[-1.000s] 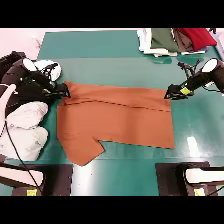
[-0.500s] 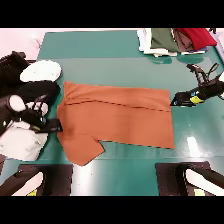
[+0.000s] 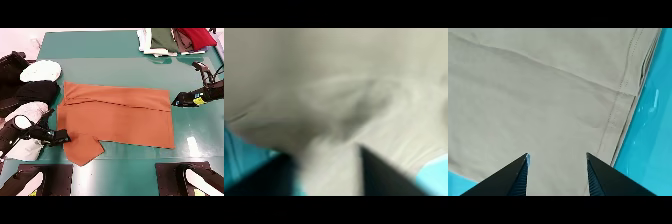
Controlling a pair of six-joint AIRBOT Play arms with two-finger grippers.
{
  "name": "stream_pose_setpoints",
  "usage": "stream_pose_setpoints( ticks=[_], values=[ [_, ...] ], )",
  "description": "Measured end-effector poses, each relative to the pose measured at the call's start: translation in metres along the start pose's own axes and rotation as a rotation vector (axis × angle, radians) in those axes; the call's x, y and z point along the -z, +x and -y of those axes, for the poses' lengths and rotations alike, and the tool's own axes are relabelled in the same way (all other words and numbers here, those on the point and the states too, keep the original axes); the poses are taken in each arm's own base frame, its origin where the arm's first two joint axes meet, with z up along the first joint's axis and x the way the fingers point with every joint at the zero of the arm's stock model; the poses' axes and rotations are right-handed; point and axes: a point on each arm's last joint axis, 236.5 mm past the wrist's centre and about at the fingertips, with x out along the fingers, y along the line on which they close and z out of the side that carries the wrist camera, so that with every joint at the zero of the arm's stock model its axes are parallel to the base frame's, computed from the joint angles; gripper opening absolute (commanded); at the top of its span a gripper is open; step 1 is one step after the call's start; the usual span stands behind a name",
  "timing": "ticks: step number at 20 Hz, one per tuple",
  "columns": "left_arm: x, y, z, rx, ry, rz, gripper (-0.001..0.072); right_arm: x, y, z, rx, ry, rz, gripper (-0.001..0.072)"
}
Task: Fold the shirts.
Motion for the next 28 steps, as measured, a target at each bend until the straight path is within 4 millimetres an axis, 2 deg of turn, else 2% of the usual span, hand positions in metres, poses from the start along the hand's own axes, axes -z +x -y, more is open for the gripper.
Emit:
stream_pose_setpoints(
  ticks=[2,5,6,7,10,12,14,16,17,19,20,23,25,28],
  values=[
    [-0.003,0.000,0.006,0.025,-0.001,0.015,0.0022,0.007,0.002,0.002,-0.001,0.008,-0.022,0.0404],
    [-0.010,-0.009,0.015,0.043,0.031,0.030,0.0021,0.036,0.017,0.022,0.010,0.082,-0.107,0.0410],
    [-0.012,-0.012,0.017,0.046,0.045,0.034,0.0022,0.051,0.023,0.034,0.023,0.119,-0.149,0.0445],
    [-0.015,-0.016,0.020,0.048,0.060,0.043,0.0022,0.069,0.031,0.047,0.038,0.166,-0.195,0.0533],
    [-0.022,-0.023,0.025,0.053,0.086,0.061,0.0021,0.127,0.052,0.074,0.038,0.323,-0.323,0.0524],
    [-0.025,-0.025,0.027,0.055,0.094,0.073,0.0021,0.157,0.065,0.076,0.012,0.391,-0.382,0.0498],
    [-0.028,-0.027,0.028,0.055,0.099,0.081,0.0022,0.175,0.079,0.067,-0.041,0.431,-0.410,0.0455],
    [-0.029,-0.027,0.028,0.056,0.101,0.084,0.0021,0.182,0.090,0.052,-0.101,0.448,-0.416,0.0419],
    [-0.029,-0.028,0.028,0.055,0.102,0.086,0.0021,0.182,0.094,0.044,-0.128,0.447,-0.414,0.0289],
    [-0.030,-0.030,0.029,0.052,0.110,0.088,0.0020,0.178,0.103,0.035,-0.145,0.422,-0.391,0.0087],
    [-0.031,-0.032,0.029,0.049,0.117,0.088,0.0020,0.174,0.107,0.030,-0.152,0.407,-0.377,0.0033],
    [-0.034,-0.048,0.034,0.035,0.157,0.117,0.0019,0.162,0.108,0.023,-0.143,0.330,-0.353,0.0016],
    [-0.029,-0.062,0.038,0.029,0.182,0.144,0.0019,0.154,0.095,0.020,-0.124,0.262,-0.344,0.0016],
    [-0.006,-0.079,0.046,0.036,0.207,0.141,0.0019,0.142,0.066,0.023,-0.056,0.165,-0.311,0.0016]
  ],
)
